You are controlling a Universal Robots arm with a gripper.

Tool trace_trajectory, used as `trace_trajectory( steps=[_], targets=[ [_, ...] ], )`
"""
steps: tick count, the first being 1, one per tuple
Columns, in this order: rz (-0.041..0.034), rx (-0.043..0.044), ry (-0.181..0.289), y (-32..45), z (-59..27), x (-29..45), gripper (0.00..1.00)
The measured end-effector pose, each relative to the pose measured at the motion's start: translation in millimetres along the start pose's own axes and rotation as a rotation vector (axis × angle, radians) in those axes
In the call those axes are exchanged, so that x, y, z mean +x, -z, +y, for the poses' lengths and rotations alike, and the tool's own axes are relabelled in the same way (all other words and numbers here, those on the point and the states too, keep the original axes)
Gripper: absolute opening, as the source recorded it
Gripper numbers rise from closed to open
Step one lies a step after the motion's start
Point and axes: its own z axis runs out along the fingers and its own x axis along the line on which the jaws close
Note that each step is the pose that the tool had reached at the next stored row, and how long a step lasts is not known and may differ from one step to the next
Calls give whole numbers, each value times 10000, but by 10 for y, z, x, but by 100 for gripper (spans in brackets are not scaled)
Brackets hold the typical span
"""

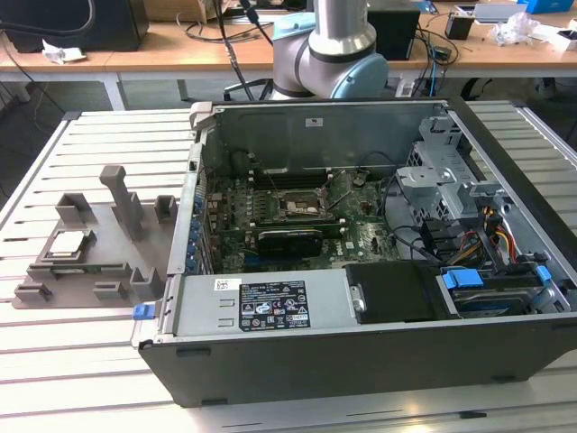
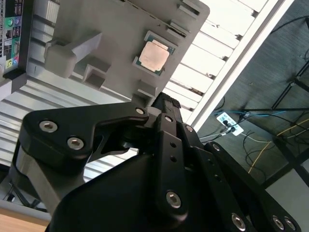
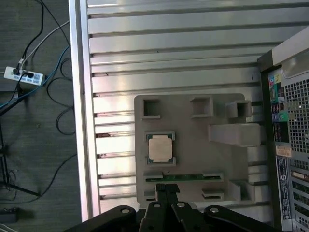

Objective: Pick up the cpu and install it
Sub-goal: 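Reach for the cpu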

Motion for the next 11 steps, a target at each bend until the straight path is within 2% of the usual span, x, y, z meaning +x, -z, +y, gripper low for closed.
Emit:
trace_trajectory(
  steps=[2,11],
  targets=[
    [1,0,0,0,3,45,11],
    [0,0,0,0,3,49,11]
  ],
)
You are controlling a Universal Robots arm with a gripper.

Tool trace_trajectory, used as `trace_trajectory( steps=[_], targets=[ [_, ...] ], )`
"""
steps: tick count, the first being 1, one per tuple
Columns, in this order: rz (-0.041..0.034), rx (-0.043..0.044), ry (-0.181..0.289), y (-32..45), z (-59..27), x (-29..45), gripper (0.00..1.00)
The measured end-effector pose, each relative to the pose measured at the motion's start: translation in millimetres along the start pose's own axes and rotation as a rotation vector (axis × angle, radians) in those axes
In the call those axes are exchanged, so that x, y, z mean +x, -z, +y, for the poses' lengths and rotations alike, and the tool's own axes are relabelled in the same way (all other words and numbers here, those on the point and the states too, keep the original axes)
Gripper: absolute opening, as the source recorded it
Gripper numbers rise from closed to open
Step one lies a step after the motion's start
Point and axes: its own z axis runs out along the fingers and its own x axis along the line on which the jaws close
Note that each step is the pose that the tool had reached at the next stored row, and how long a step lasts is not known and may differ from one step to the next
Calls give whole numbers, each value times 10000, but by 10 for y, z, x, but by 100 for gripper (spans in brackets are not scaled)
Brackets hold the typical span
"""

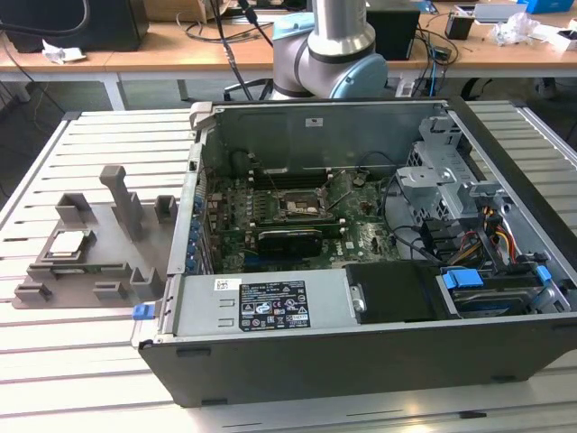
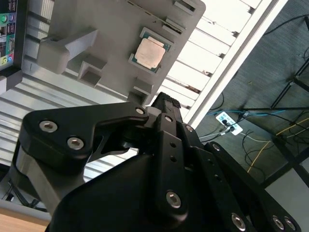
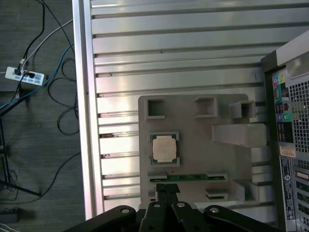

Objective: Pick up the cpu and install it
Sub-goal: 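Reach for the cpu, then pick up the cpu and move it towards the insertion slot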

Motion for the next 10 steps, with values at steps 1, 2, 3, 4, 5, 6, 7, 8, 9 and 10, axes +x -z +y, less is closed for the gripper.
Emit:
trace_trajectory(
  steps=[1,2,3,4,5,6,7,8,9,10],
  targets=[
    [0,0,0,0,0,0,11],
    [0,0,0,0,0,1,11],
    [0,0,0,0,0,1,11],
    [0,0,1,0,0,1,11],
    [0,0,0,0,0,1,11],
    [0,0,0,0,0,2,11],
    [-1,-1,0,0,0,3,11],
    [0,-1,0,0,0,4,17],
    [0,0,0,0,0,4,24],
    [0,0,0,0,0,5,36]
  ],
)
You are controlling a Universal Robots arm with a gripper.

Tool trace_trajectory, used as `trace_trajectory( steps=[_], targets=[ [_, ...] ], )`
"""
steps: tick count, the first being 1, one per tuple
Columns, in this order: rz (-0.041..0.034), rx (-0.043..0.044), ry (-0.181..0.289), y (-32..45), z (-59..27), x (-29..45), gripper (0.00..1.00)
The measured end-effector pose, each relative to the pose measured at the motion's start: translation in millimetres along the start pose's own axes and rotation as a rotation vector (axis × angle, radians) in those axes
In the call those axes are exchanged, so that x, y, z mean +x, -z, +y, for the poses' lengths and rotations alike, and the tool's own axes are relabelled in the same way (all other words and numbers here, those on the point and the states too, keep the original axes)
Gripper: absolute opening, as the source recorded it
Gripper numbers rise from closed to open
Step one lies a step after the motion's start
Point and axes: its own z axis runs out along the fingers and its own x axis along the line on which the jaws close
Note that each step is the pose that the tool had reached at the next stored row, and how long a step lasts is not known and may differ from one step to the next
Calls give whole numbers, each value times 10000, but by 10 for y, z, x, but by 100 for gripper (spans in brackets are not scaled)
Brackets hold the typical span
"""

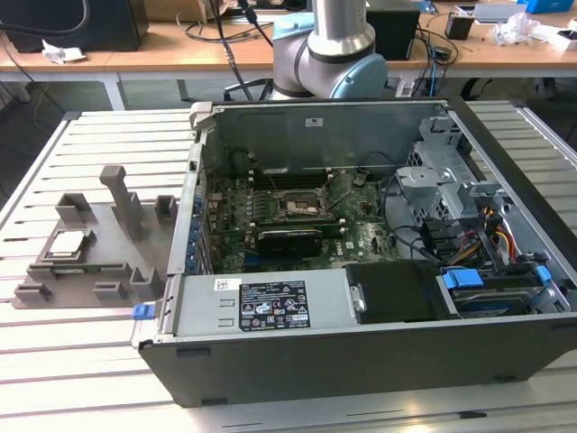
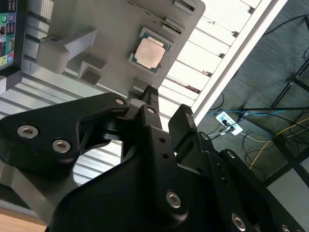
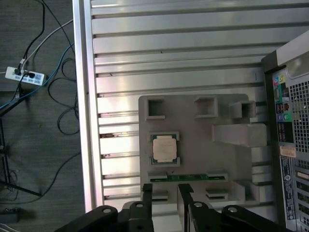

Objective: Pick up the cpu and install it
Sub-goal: 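Pick up the cpu and move it towards the insertion slot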

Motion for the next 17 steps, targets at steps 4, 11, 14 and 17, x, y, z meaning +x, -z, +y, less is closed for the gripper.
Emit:
trace_trajectory(
  steps=[4,11,14,17],
  targets=[
    [0,0,0,0,0,2,65],
    [7,358,185,-9,12,-8,72],
    [11,350,417,-73,35,-12,72],
    [17,349,497,-131,37,-12,72]
  ],
)
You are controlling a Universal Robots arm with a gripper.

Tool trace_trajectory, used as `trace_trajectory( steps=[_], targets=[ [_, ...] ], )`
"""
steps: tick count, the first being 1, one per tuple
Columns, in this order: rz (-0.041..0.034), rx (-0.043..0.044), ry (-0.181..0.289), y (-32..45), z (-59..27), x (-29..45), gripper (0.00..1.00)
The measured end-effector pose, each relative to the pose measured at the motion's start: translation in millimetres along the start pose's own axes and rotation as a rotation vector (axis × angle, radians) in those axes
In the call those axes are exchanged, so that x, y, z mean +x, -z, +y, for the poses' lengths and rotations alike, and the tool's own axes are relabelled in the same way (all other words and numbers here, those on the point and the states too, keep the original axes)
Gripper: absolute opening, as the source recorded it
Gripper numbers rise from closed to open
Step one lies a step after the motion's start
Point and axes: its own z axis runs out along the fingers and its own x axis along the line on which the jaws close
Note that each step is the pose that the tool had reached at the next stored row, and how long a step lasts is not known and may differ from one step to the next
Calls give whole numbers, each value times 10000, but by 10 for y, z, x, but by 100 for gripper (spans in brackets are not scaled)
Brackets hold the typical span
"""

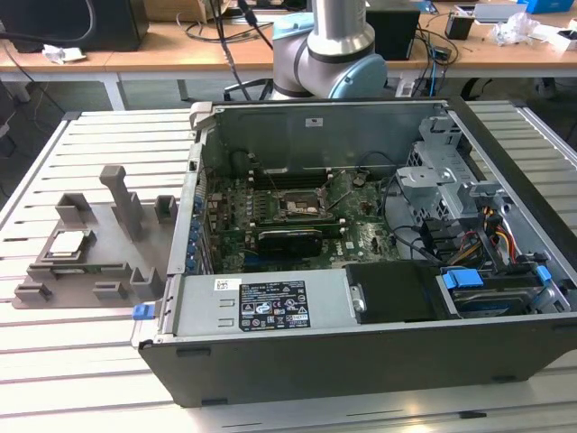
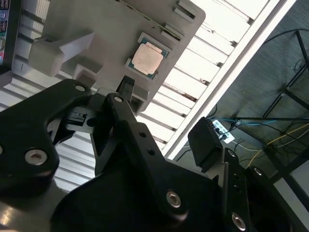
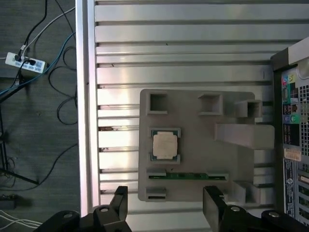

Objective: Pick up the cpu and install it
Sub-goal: 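Pick up the cpu and move it towards the insertion slot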

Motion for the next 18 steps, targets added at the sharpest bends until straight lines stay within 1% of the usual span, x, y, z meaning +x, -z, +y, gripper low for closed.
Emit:
trace_trajectory(
  steps=[2,5,18],
  targets=[
    [-1,0,17,-50,0,2,72],
    [0,-1,27,-98,0,3,72],
    [0,-2,54,-253,-2,6,72]
  ],
)
